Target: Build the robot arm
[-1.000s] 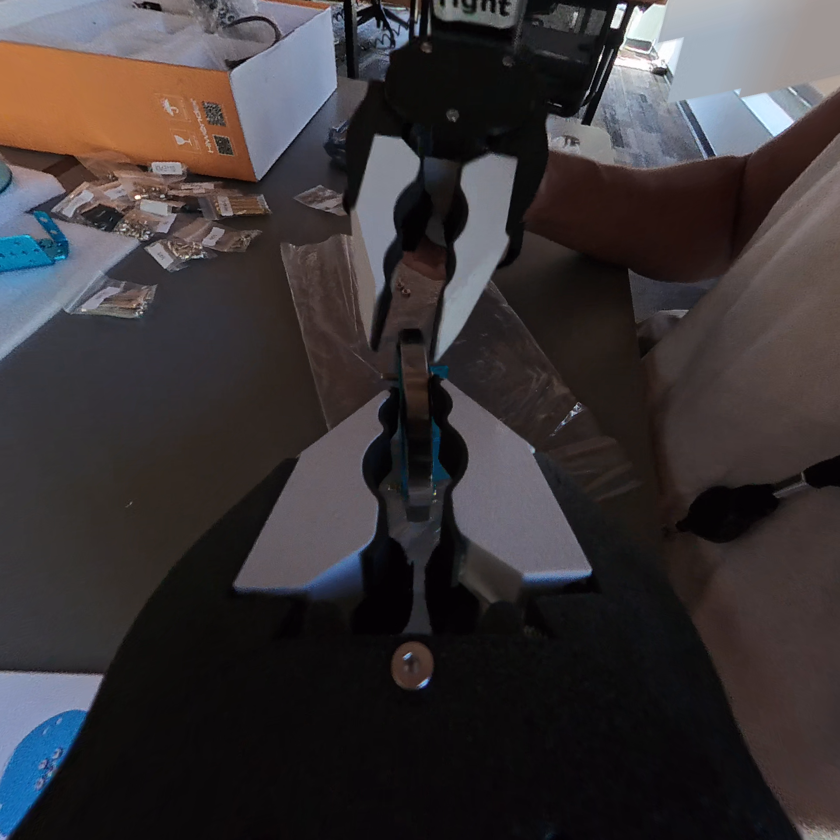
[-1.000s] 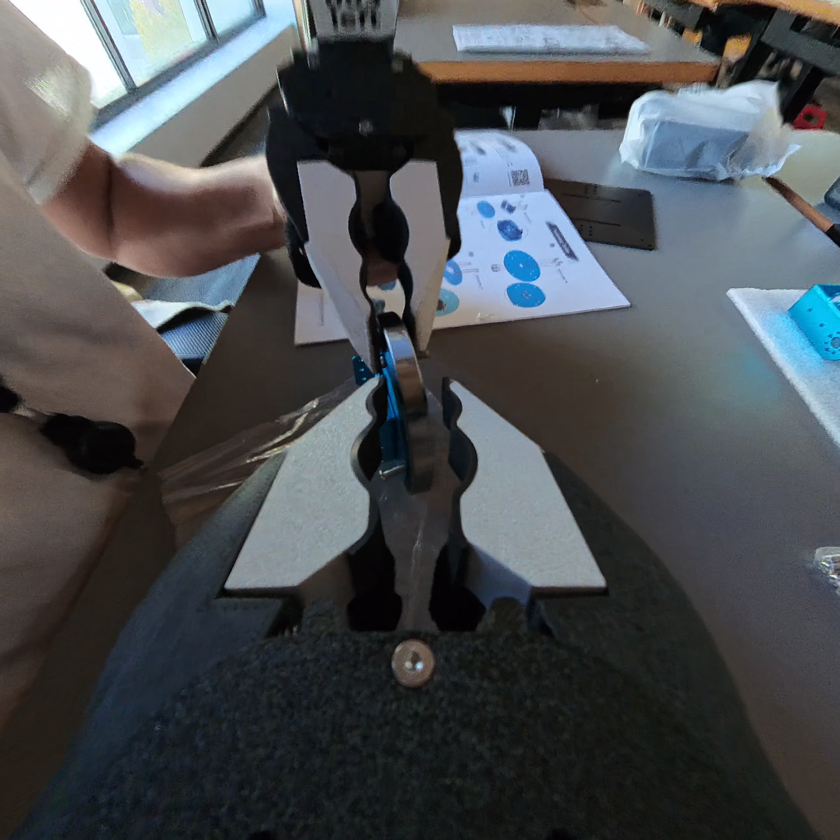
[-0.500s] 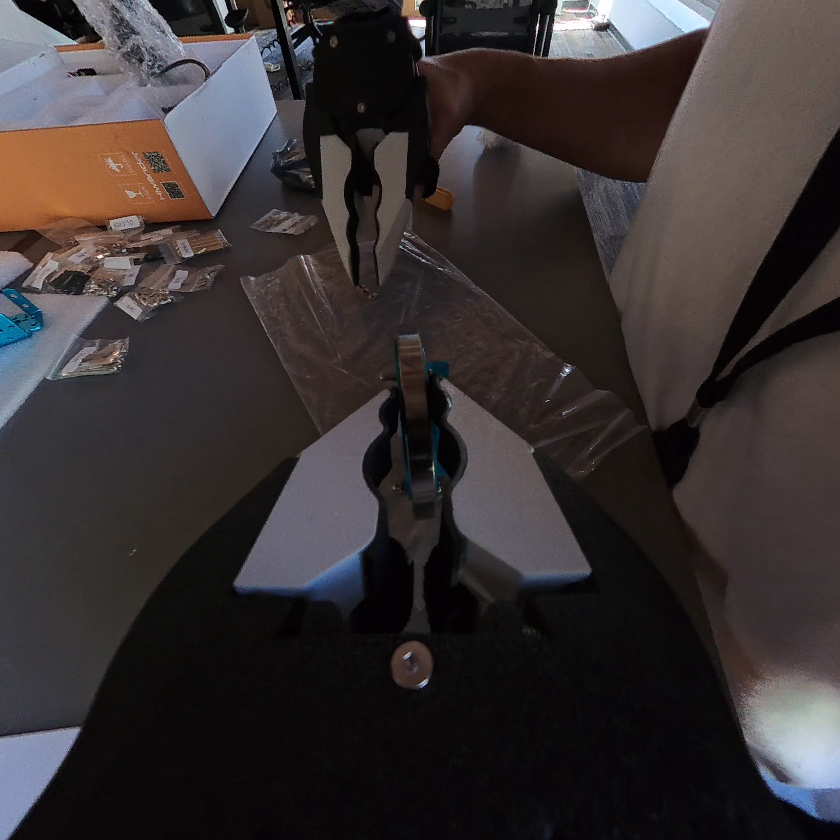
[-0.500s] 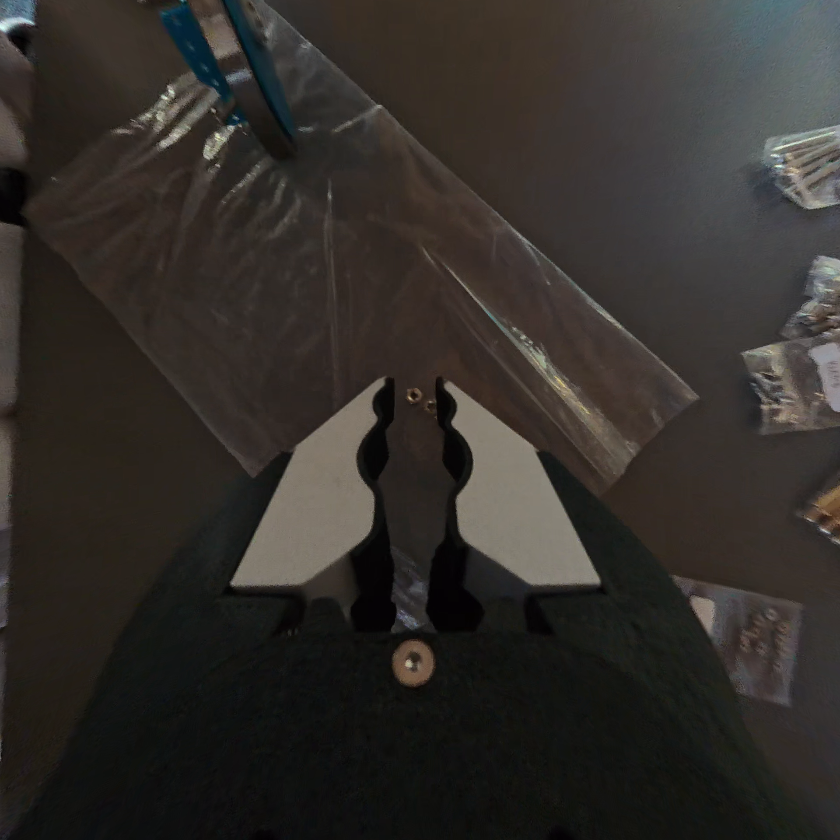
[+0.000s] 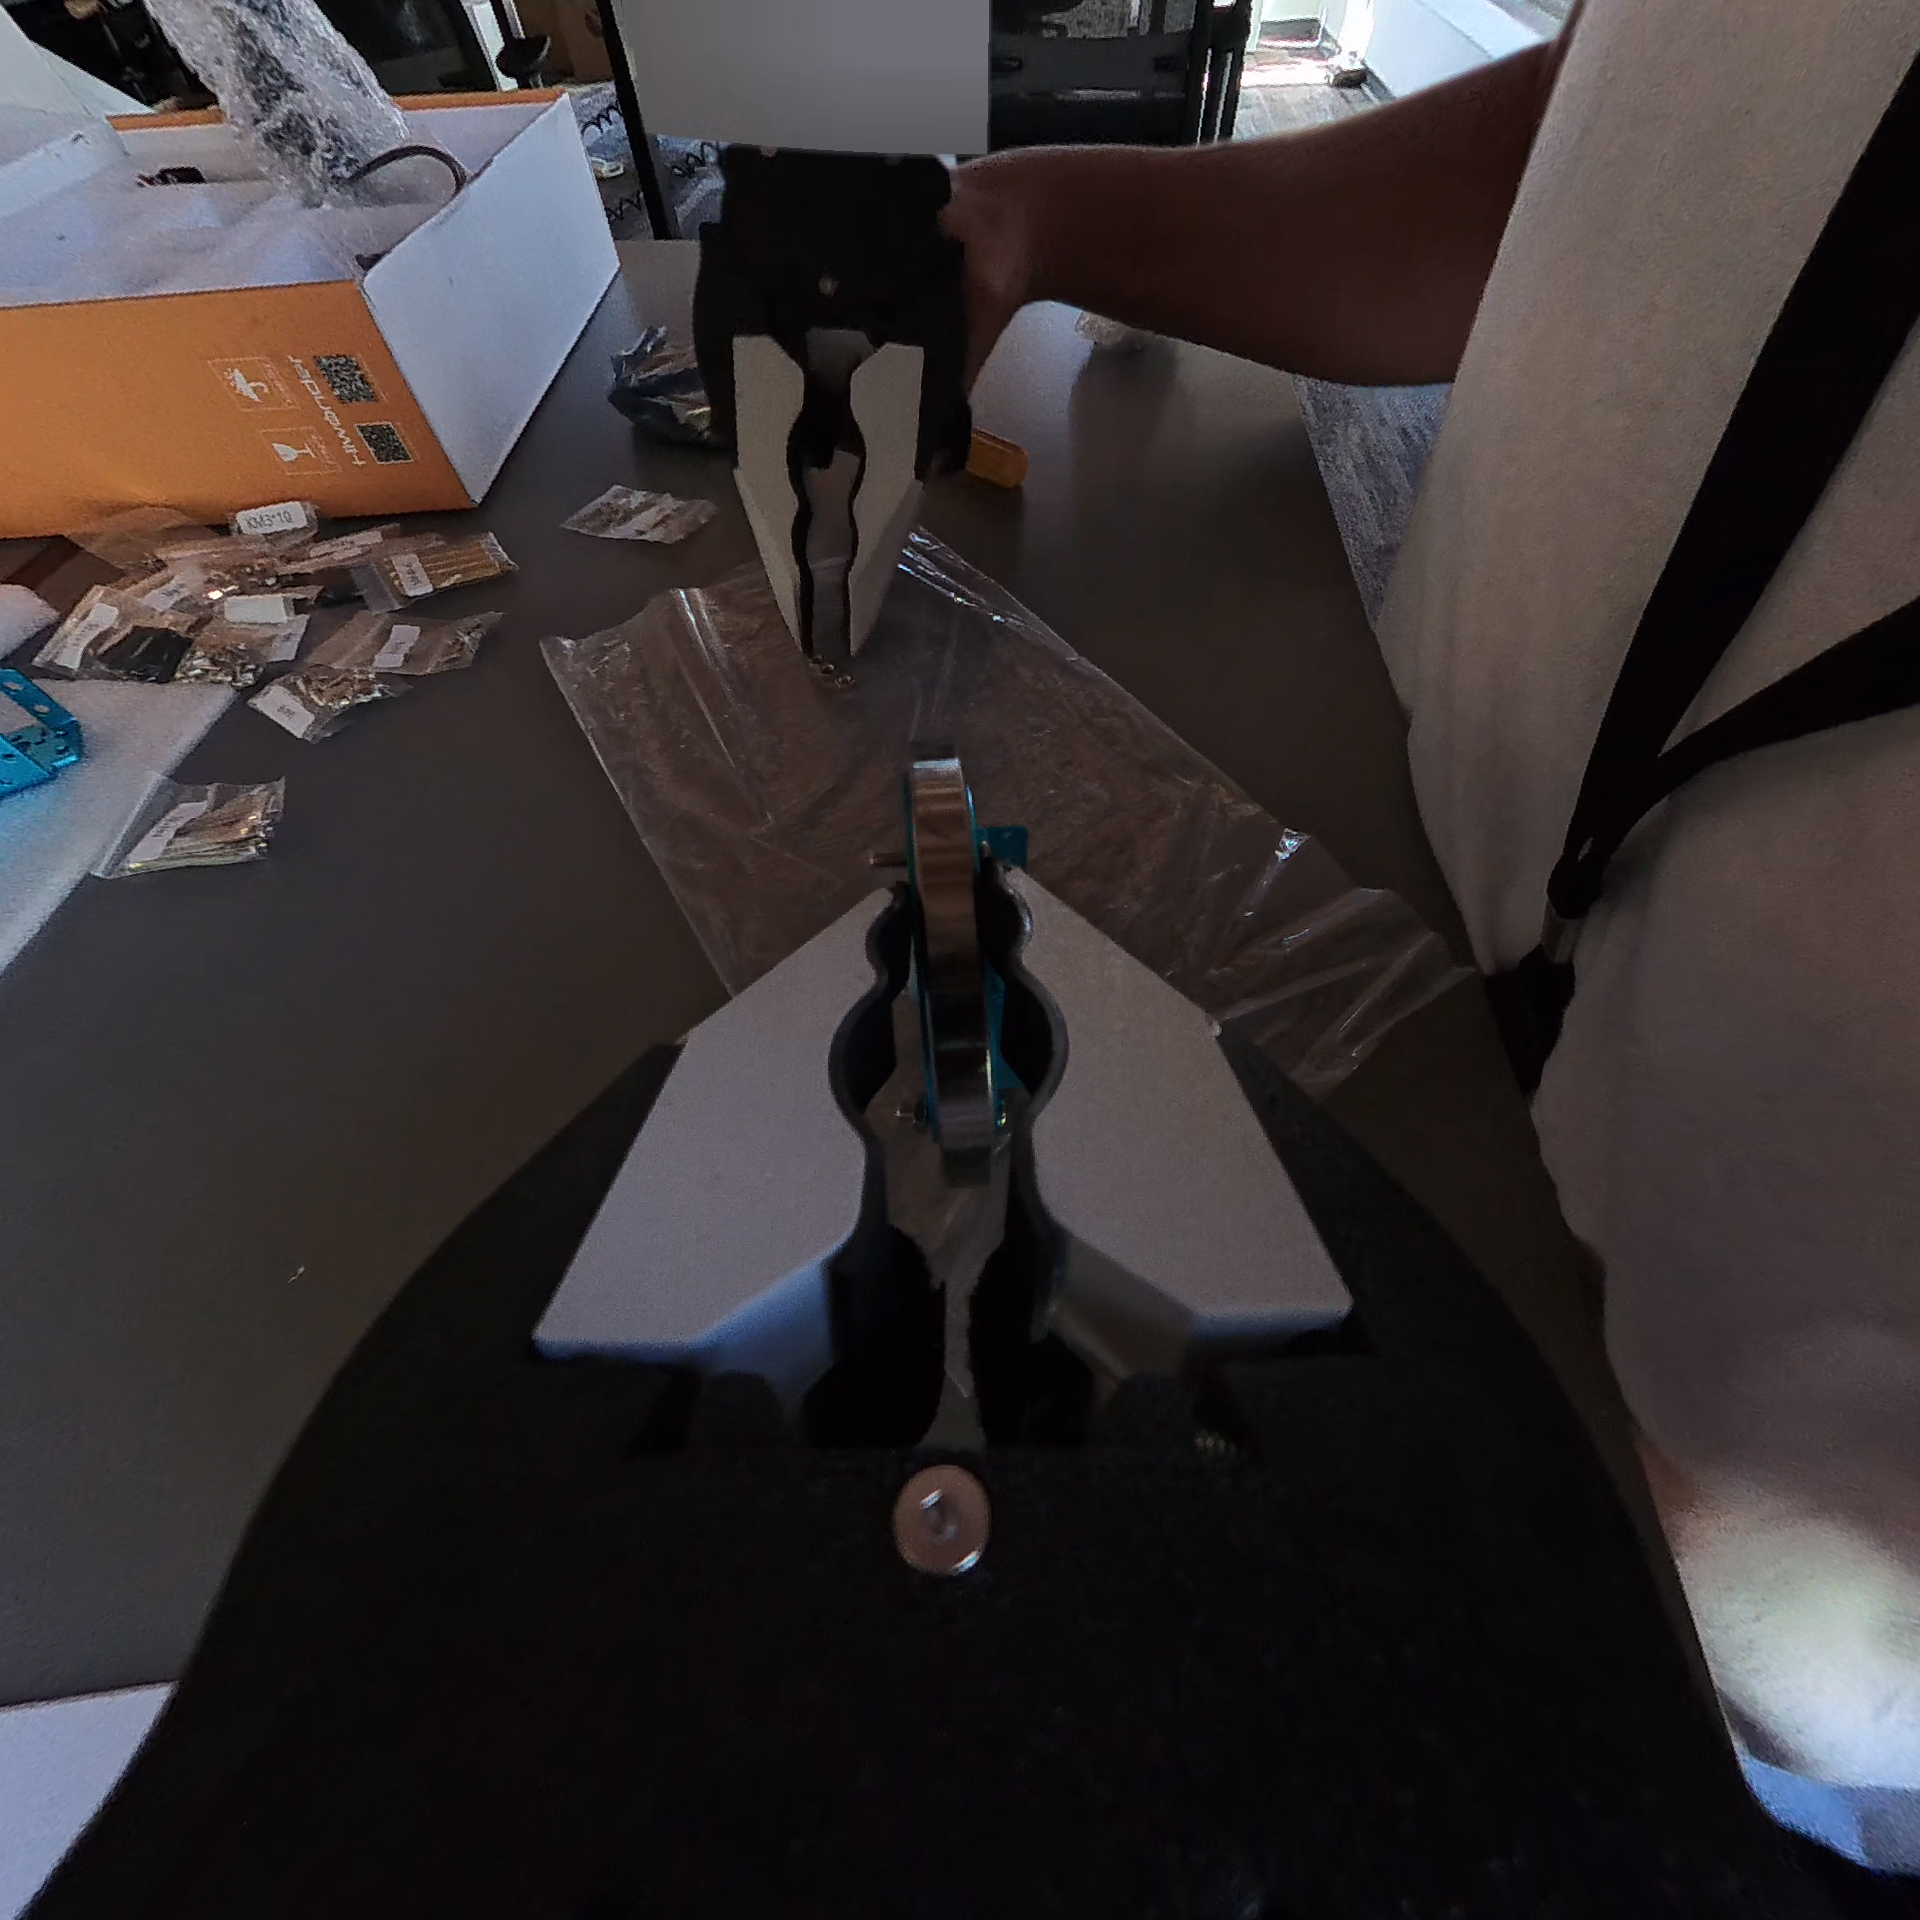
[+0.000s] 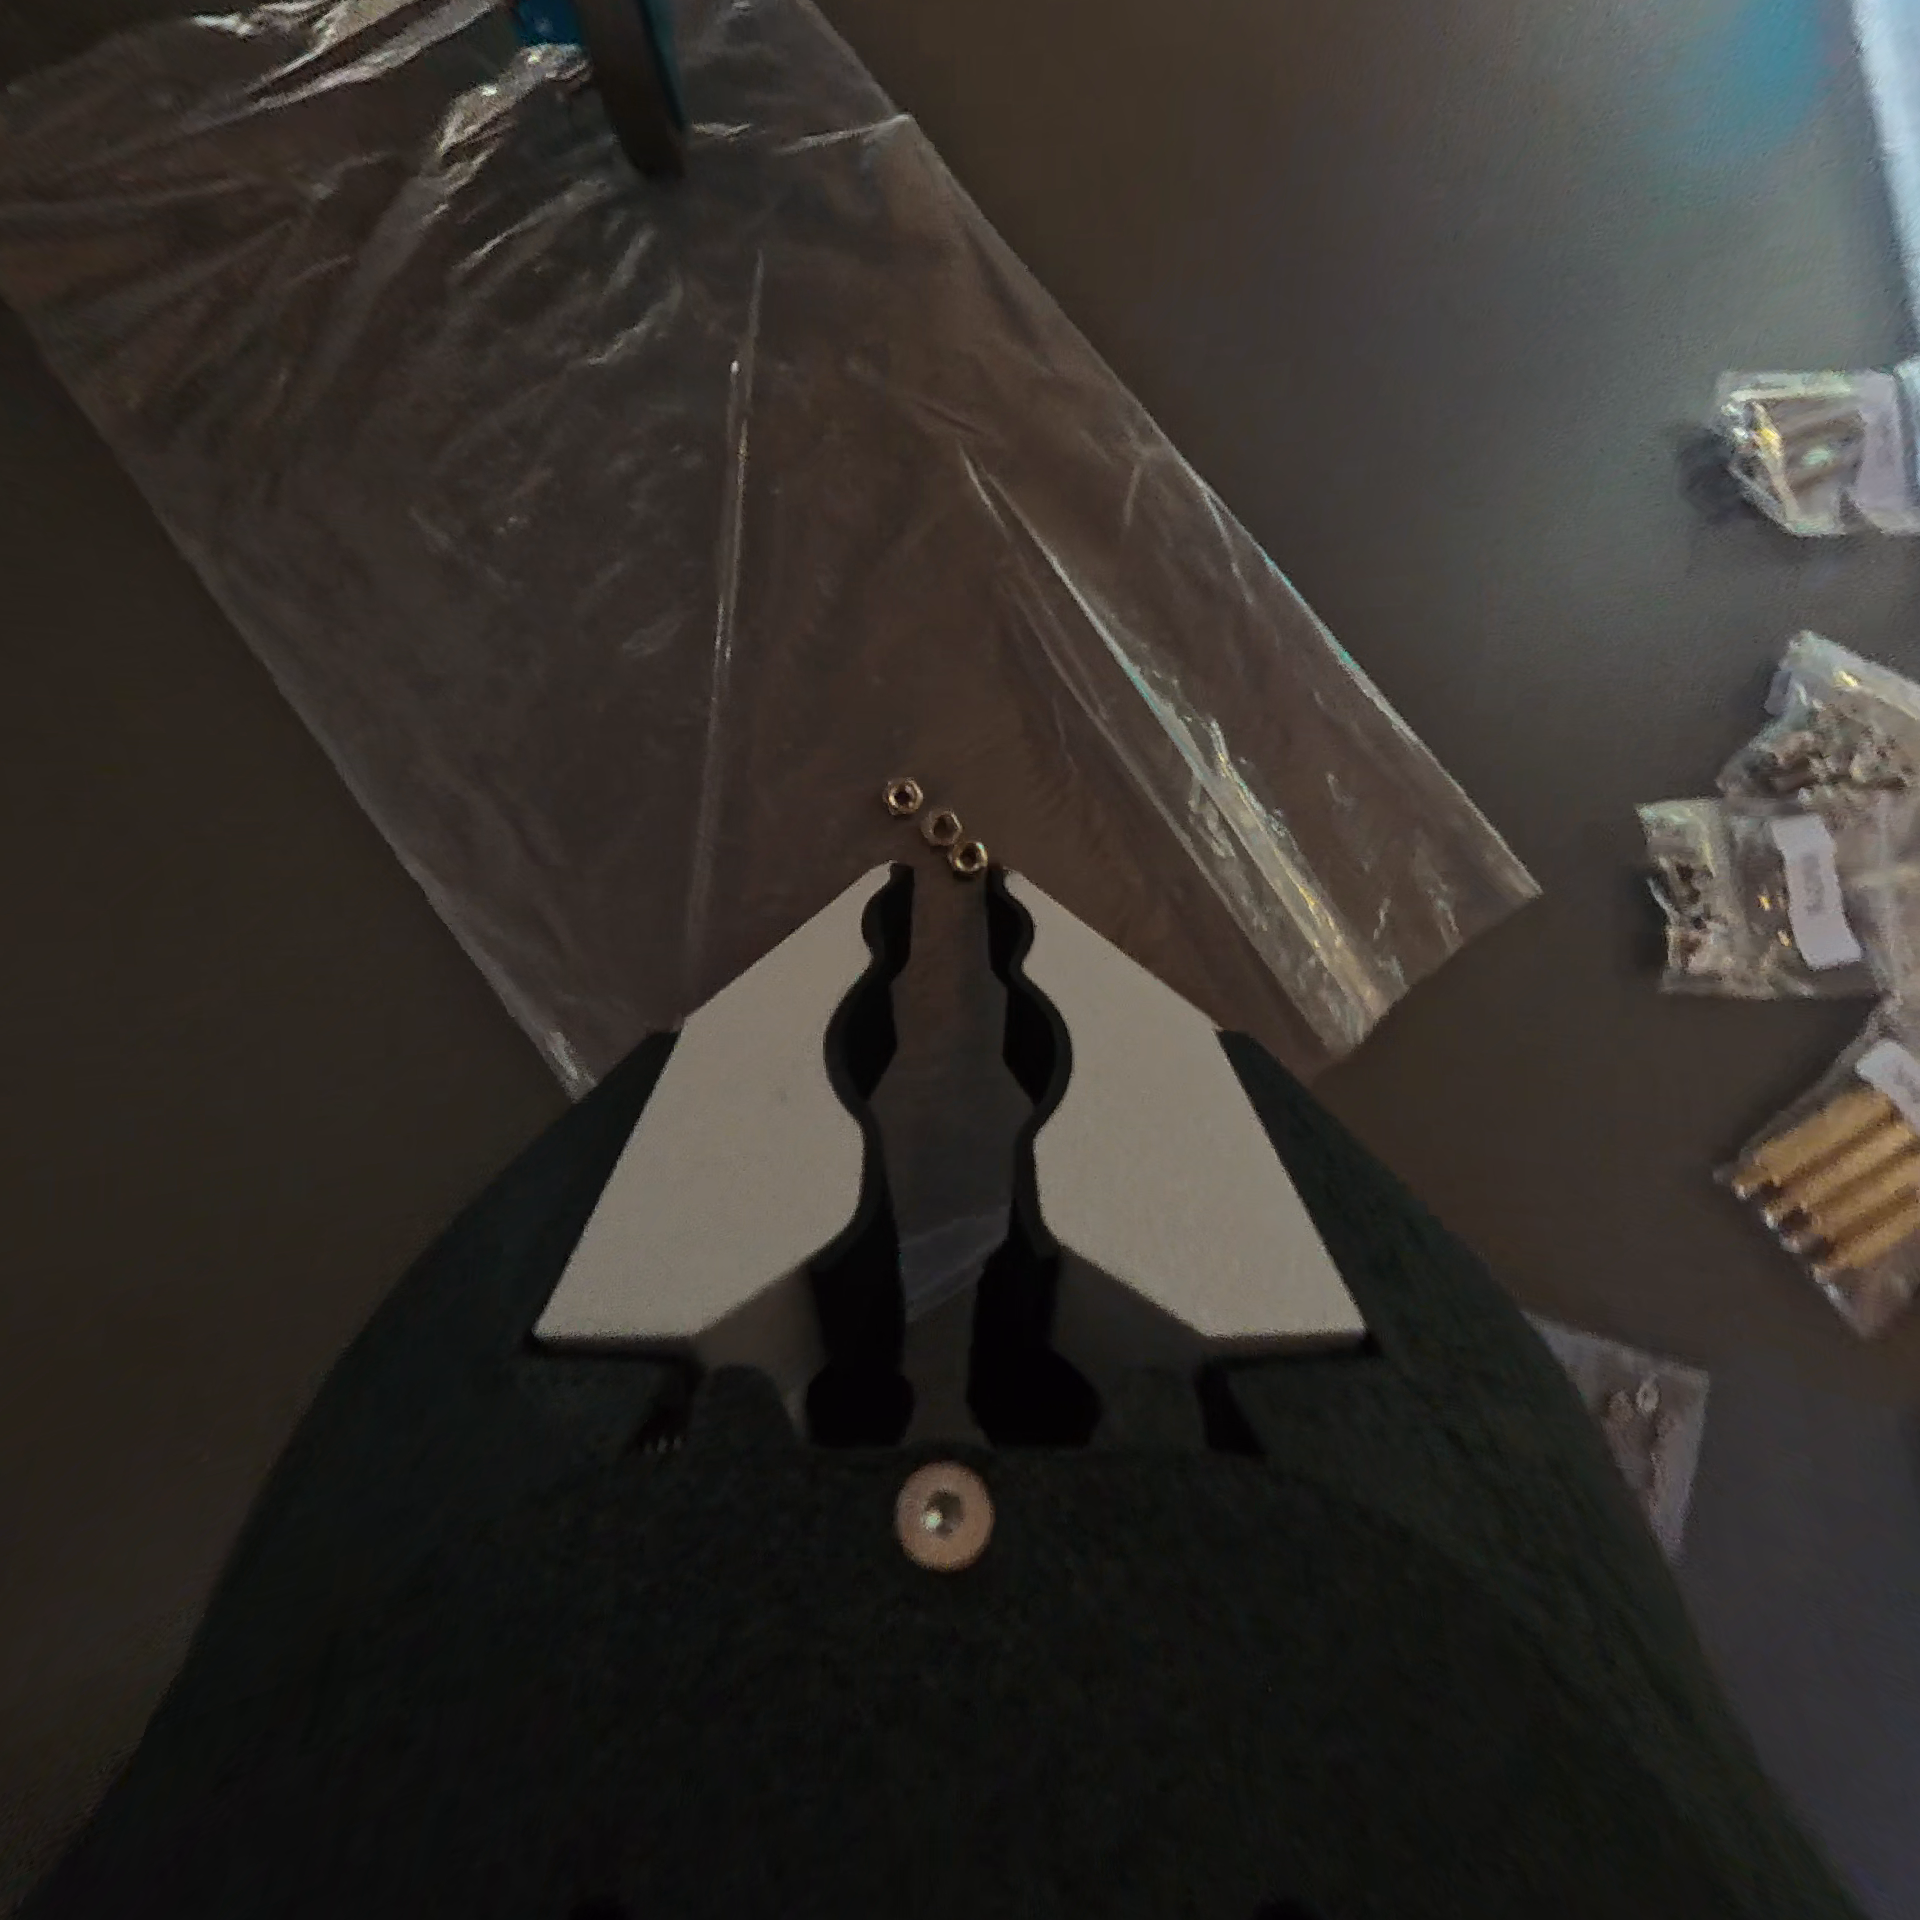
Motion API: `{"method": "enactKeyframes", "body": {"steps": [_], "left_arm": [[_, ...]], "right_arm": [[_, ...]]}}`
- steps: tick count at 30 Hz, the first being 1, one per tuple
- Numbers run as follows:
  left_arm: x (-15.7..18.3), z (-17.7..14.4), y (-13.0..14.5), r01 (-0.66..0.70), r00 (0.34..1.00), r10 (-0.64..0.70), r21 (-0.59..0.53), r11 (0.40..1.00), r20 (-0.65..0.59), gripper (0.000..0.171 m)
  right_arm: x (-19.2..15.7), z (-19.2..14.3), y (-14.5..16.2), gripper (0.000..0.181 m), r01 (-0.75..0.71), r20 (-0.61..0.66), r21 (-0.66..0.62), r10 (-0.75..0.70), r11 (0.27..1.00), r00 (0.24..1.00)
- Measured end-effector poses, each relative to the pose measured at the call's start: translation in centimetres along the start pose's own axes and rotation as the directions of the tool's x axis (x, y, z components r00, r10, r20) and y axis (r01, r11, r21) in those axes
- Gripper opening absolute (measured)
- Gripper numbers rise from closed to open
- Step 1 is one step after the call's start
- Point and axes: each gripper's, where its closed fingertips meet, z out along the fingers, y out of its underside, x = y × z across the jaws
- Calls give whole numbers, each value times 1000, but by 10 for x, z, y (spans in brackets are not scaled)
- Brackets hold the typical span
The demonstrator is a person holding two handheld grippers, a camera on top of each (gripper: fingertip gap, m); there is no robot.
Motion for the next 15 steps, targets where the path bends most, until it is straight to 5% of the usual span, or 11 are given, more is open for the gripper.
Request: {"method": "enactKeyframes", "body": {"steps": [8, 15], "left_arm": [[2, 1, 0, -14, 1000, 14, -2, 1000, -6, 13], [2, 0, 0, -9, 1000, 9, 0, 1000, -10, 13]], "right_arm": [[0, 6, -5, 12, 109, 108, -19, -107, 994, 988], [2, 4, -4, 8, 52, 201, 6, -52, 999, 978]]}}
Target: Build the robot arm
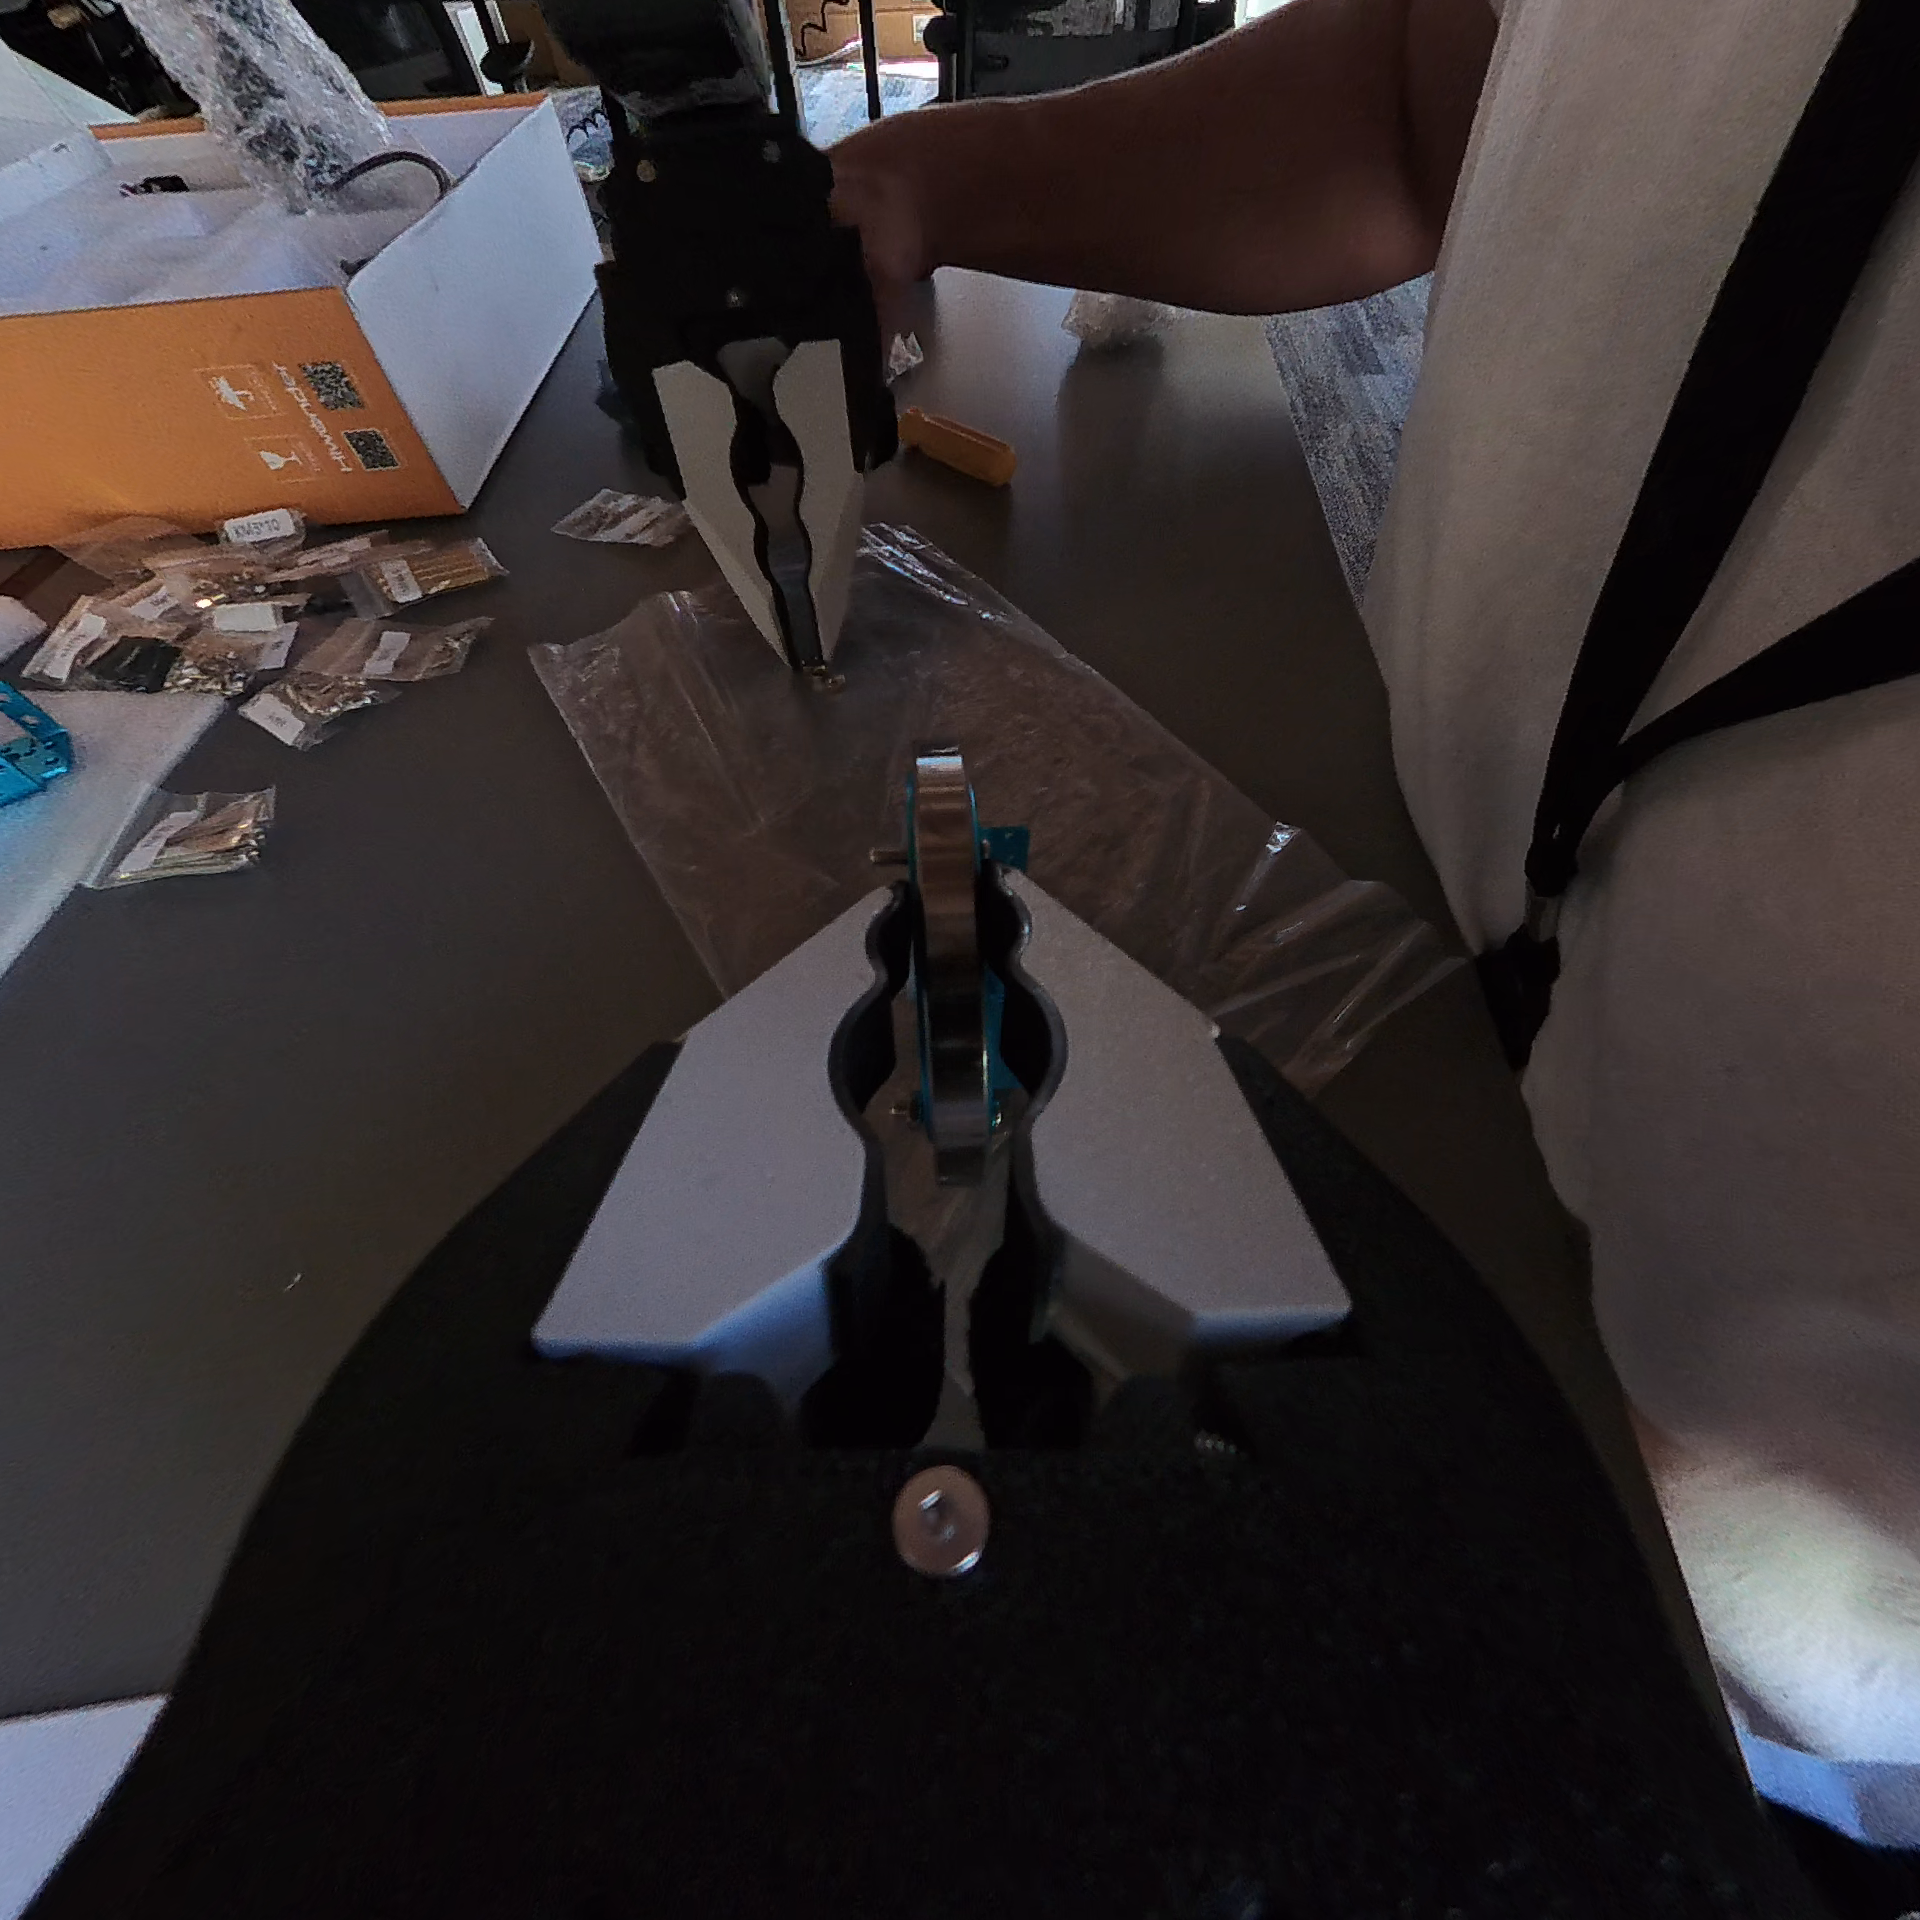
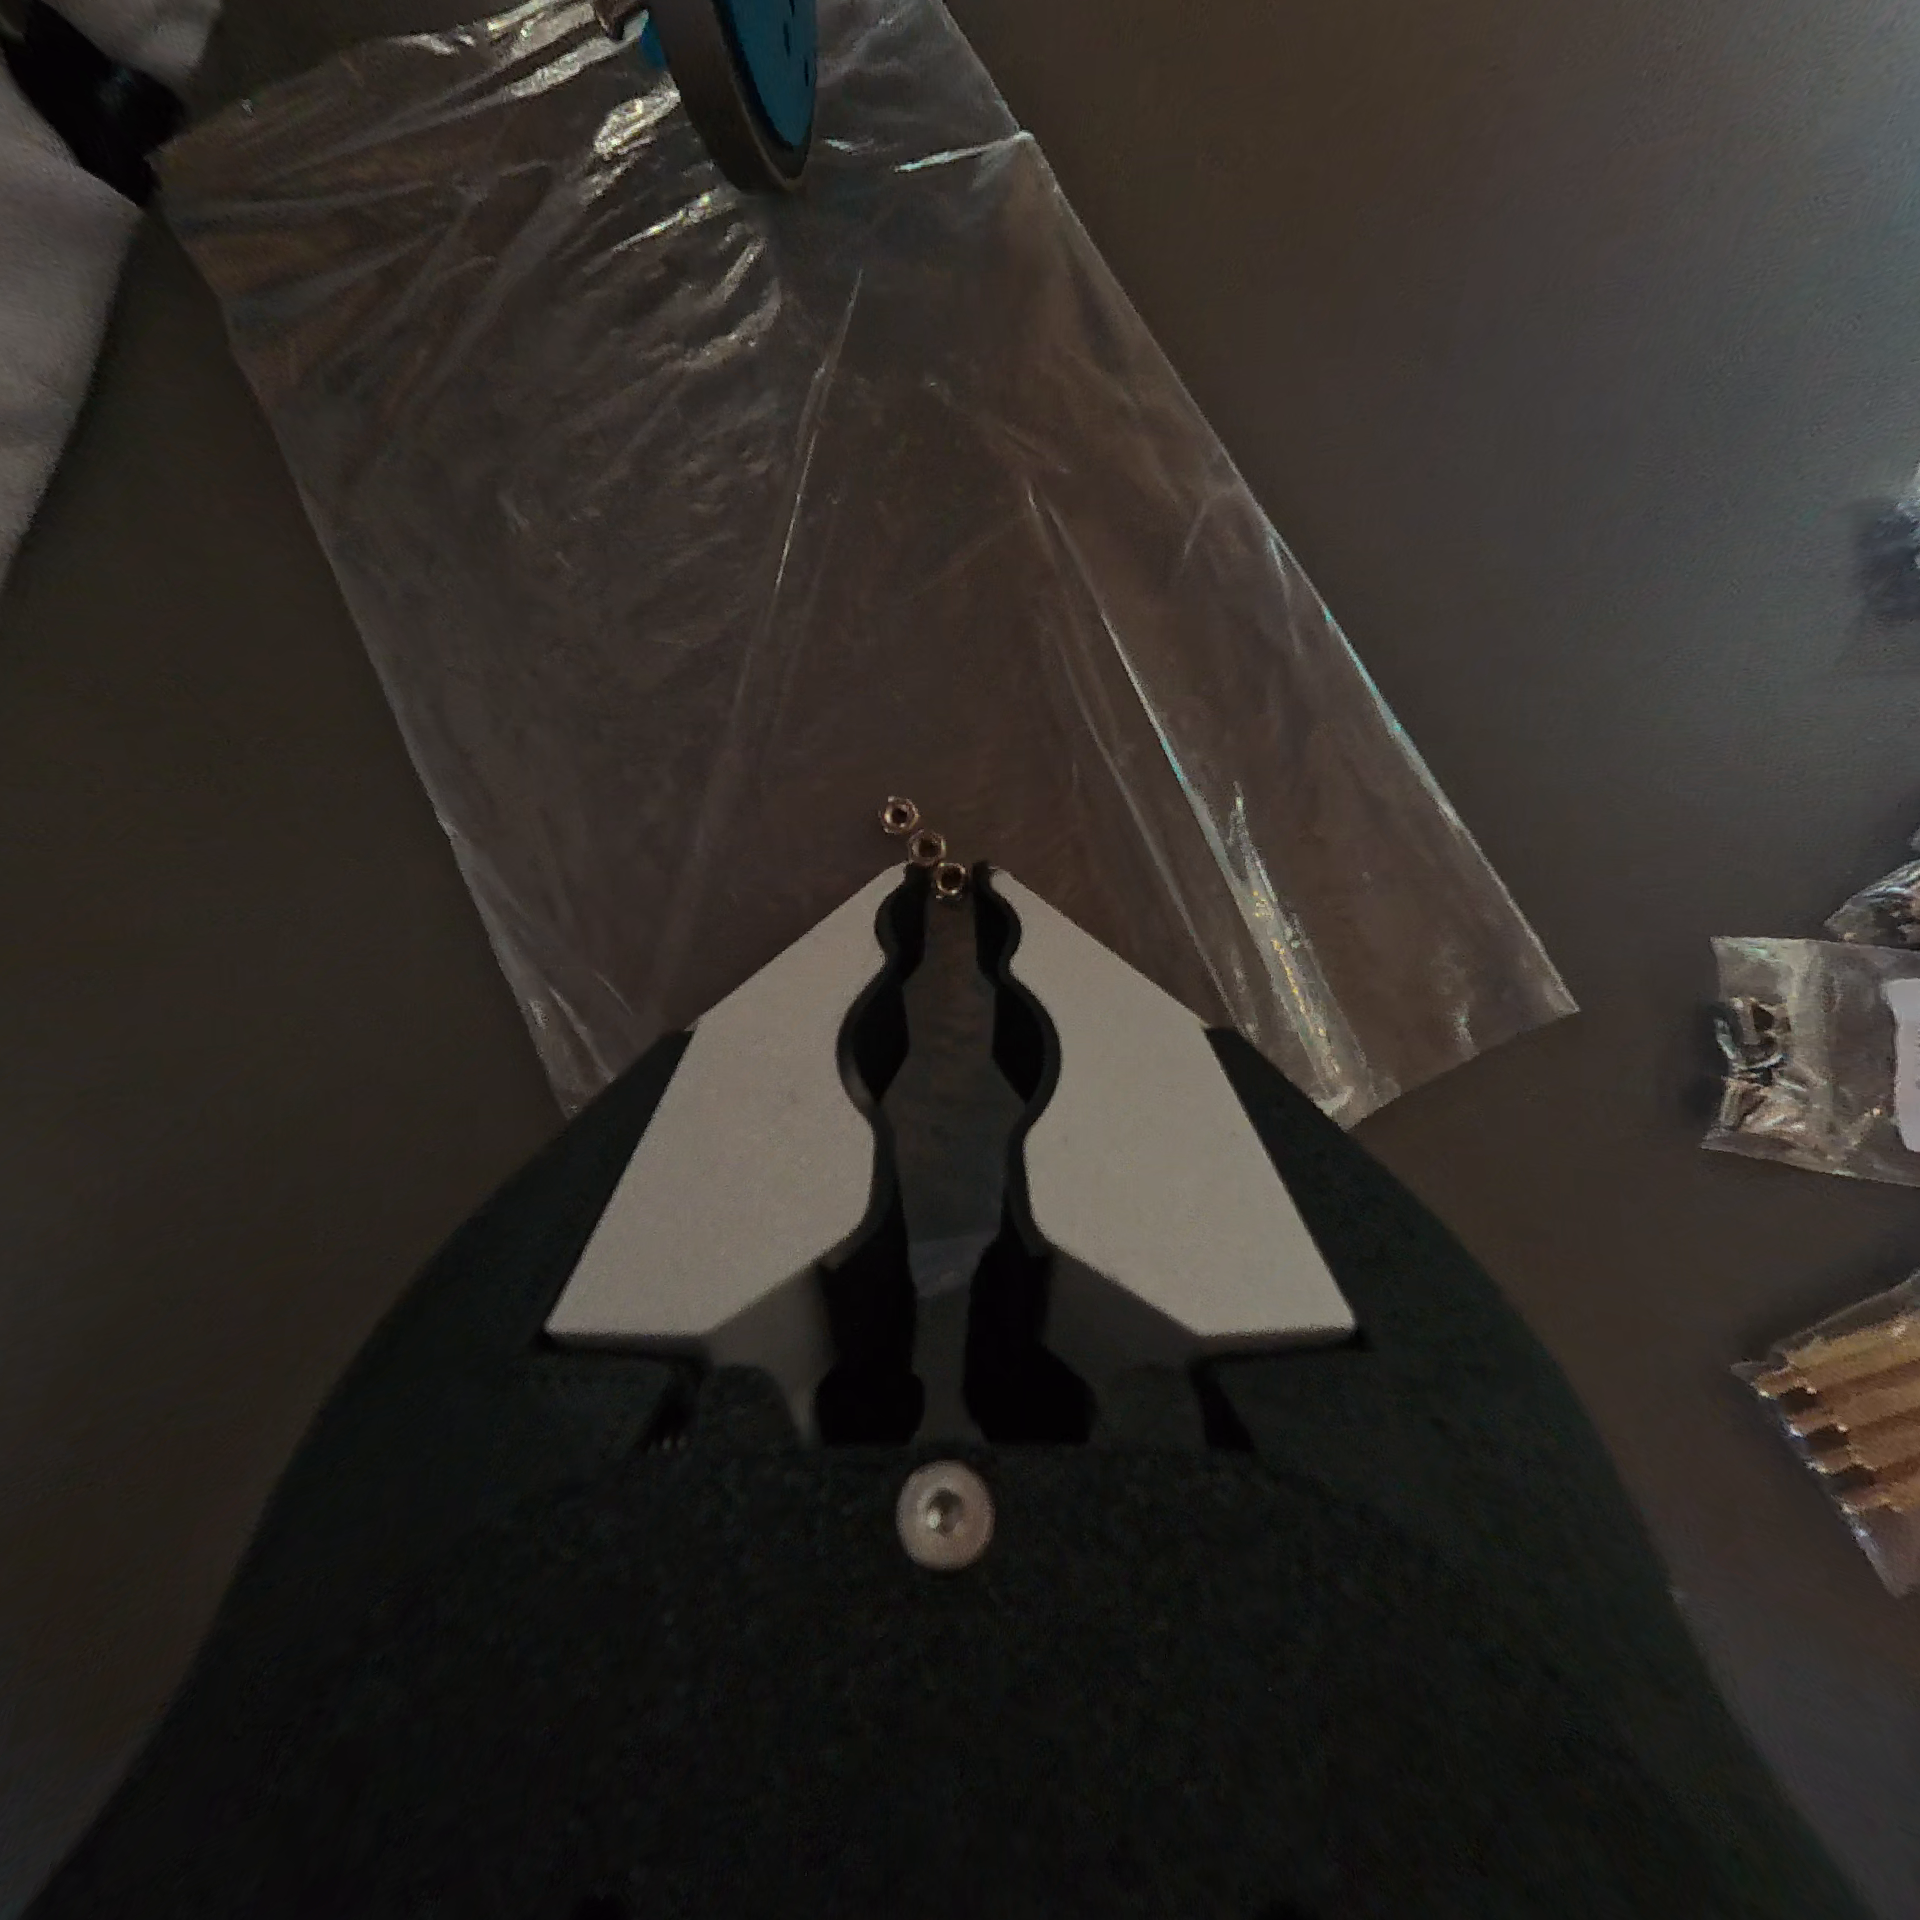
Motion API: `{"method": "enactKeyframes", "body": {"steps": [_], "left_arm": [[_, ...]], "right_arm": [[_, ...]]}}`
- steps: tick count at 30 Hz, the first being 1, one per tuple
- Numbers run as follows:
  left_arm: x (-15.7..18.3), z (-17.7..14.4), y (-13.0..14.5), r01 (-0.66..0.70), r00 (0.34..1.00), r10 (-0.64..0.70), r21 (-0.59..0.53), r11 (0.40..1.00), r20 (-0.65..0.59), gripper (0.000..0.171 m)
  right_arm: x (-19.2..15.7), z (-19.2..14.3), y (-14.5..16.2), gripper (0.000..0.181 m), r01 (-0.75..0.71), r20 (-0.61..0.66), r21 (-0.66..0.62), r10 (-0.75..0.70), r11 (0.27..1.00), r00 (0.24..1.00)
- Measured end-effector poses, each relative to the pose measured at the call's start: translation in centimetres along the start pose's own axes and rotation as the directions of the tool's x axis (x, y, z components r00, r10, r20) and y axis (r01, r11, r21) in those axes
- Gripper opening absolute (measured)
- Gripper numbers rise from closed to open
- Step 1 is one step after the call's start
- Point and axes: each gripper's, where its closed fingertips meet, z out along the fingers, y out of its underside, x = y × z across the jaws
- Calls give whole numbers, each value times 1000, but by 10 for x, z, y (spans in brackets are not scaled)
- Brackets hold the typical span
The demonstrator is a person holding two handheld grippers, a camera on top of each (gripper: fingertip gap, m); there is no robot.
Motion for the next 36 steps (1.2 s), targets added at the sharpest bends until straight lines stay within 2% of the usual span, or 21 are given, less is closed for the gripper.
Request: {"method": "enactKeyframes", "body": {"steps": [9, 12, 15, 18, 20, 22, 25, 27, 30, 36], "left_arm": [[0, 2, -1, -3, 1000, 3, -2, 1000, -1, 13], [0, 3, -1, -8, 1000, 8, -2, 1000, 0, 13], [1, 3, -1, -12, 1000, 13, -2, 1000, 2, 13], [1, 2, -1, -12, 1000, 12, 1, 1000, 8, 13], [1, 1, 0, -8, 1000, 8, 5, 1000, 12, 13], [1, 1, 0, -8, 1000, 8, 5, 1000, 17, 13], [1, 2, 0, -13, 1000, 13, 1, 1000, 19, 13], [2, 2, -1, -17, 1000, 17, -2, 1000, 17, 13], [2, 3, -1, -19, 1000, 19, -4, 1000, 14, 13], [2, 3, -1, -20, 999, 20, -5, 1000, 25, 13]], "right_arm": [[1, -1, 0, 5, -35, -28, -31, 34, 999, 999], [-2, -7, -15, 0, -82, 4, 63, 82, 995, 997], [-3, -9, -43, 0, -102, 30, 168, 98, 981, 995], [2, -2, -29, 0, -80, -15, 24, 80, 996, 997], [-7, -7, -28, 4, -117, 1, 15, 117, 993, 993], [-20, -9, -25, 16, -166, -8, -3, 166, 986, 986], [-36, 2, -23, 22, -164, -103, -59, 158, 985, 982], [-40, 11, -21, 24, -148, -153, -143, 126, 979, 980], [-37, 19, -27, 21, -116, -195, -196, 77, 974, 978], [-38, 25, -23, 12, -135, -199, -278, 81, 951, 977]]}}
